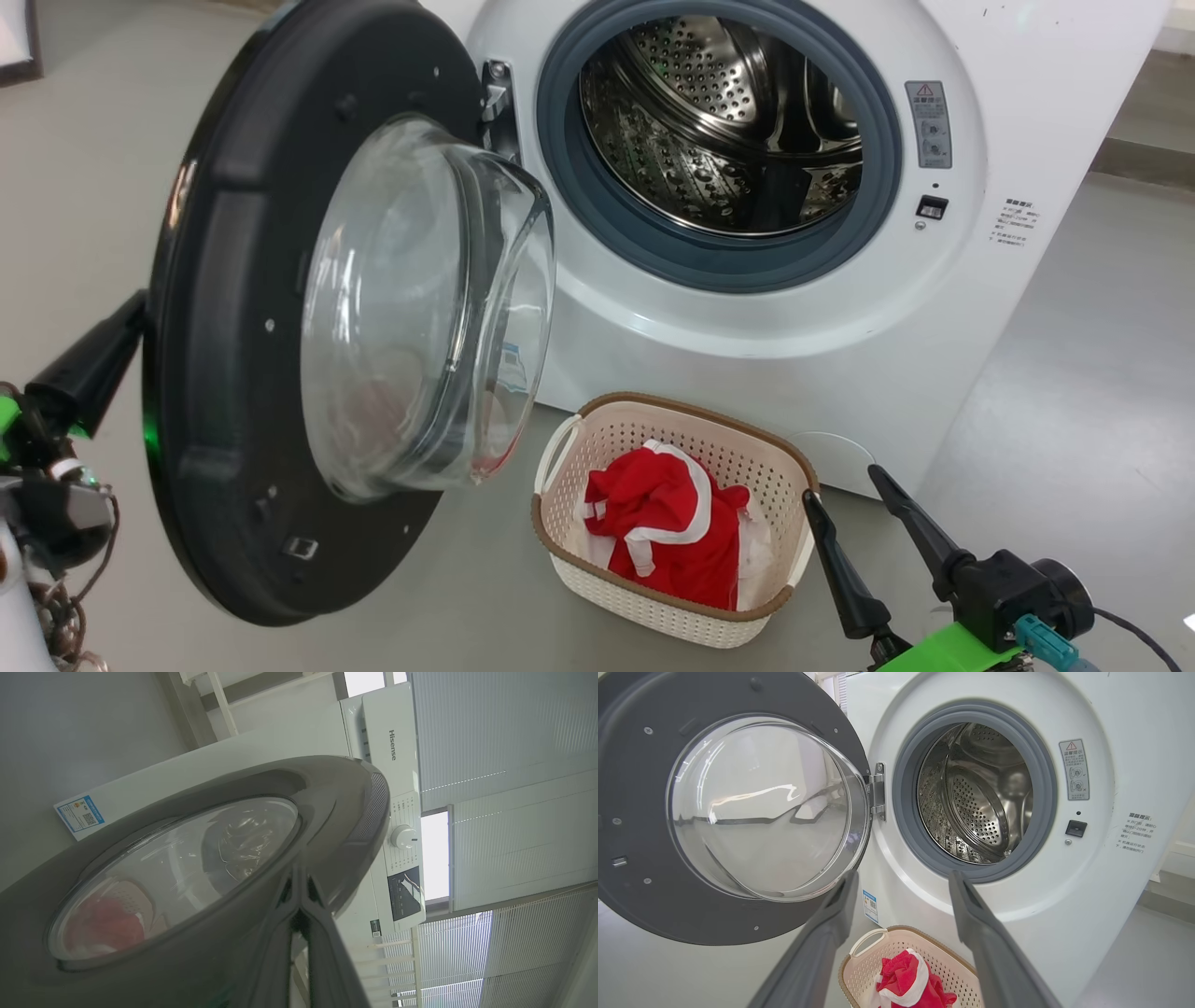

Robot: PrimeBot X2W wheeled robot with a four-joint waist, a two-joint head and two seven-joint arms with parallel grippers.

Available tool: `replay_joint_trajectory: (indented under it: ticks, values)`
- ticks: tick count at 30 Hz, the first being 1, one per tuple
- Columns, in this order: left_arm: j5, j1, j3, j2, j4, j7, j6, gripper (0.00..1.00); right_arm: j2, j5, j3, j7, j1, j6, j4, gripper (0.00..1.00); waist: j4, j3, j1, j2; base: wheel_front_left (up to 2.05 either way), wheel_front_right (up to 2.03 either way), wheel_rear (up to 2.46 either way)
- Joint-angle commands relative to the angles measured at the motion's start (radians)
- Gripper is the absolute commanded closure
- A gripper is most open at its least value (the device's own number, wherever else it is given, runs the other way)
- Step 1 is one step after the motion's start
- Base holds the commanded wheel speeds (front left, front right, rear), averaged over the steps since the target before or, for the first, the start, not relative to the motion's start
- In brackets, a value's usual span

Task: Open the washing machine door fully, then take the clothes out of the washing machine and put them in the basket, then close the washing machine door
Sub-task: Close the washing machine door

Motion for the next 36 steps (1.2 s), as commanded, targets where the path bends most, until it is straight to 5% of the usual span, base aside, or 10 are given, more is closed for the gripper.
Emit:
replay_joint_trajectory:
  ticks: [1, 19, 36]
  values:
    - [-0.019, 0.016, -0.010, 0.008, -0.056, 0.027, 0.010, 1.00, 0.000, 0.007, 0.029, -0.006, -0.017, 0.006, -0.022, 0.00, -0.003, -0.002, 0.0000, 0.0000, 0.00, 0.00, 0.00]
    - [-0.191, 0.135, -0.192, -0.014, -0.168, -0.036, 0.038, 1.00, 0.000, 0.016, 0.033, -0.006, -0.018, 0.006, -0.020, 0.00, -0.024, 0.000, 0.0000, 0.0000, 0.00, 0.00, 0.00]
    - [-0.379, 0.222, -0.415, -0.015, -0.213, -0.210, 0.002, 1.00, 0.000, 0.015, 0.040, -0.006, -0.024, 0.006, -0.015, 0.00, -0.072, 0.008, 0.0000, 0.0000, 0.00, 0.00, 0.00]
